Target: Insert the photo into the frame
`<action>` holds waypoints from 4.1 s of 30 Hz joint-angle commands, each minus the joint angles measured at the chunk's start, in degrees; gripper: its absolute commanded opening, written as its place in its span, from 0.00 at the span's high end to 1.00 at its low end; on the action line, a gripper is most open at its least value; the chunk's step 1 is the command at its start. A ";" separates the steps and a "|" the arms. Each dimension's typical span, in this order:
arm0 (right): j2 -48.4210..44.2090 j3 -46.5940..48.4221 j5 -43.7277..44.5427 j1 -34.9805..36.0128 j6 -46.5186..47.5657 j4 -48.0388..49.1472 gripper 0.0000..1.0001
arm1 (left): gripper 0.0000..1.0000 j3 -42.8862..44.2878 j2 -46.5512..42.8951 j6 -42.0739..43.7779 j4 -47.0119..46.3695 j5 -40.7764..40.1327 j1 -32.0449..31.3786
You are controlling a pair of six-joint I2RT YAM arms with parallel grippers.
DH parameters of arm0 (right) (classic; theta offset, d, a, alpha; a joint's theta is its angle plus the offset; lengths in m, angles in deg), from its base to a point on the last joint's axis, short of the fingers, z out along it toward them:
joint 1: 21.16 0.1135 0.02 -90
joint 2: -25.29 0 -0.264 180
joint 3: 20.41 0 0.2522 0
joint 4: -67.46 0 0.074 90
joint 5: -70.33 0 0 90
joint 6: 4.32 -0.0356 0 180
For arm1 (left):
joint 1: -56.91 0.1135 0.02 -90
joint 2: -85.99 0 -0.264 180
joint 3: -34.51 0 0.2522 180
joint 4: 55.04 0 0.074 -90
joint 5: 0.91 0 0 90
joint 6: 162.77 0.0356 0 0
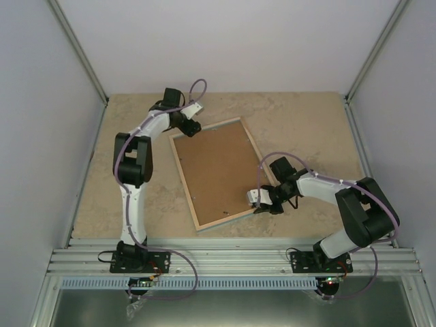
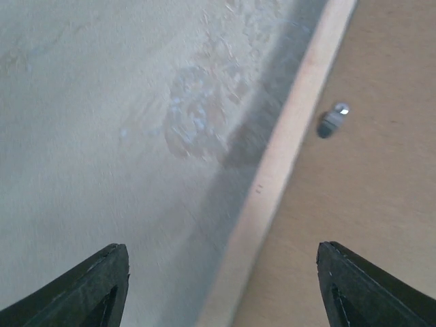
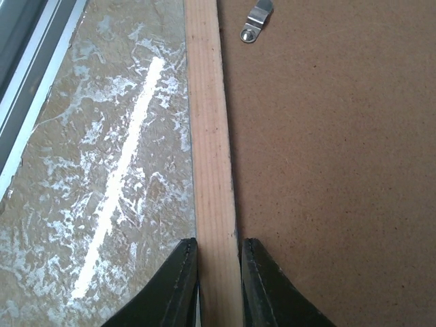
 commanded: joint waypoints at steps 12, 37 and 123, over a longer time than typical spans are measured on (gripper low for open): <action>1.03 -0.92 1.05 -1.01 0.93 -3.50 0.98 | 0.23 18.98 13.57 9.59 10.00 8.45 -3.53; 1.13 0.15 0.33 -2.17 3.84 -5.75 0.99 | 0.55 25.00 22.61 14.32 6.48 -0.01 -8.02; 12.41 10.47 -2.51 -0.76 -21.01 9.13 0.99 | 0.88 -50.87 -29.24 24.64 -0.17 2.49 -27.98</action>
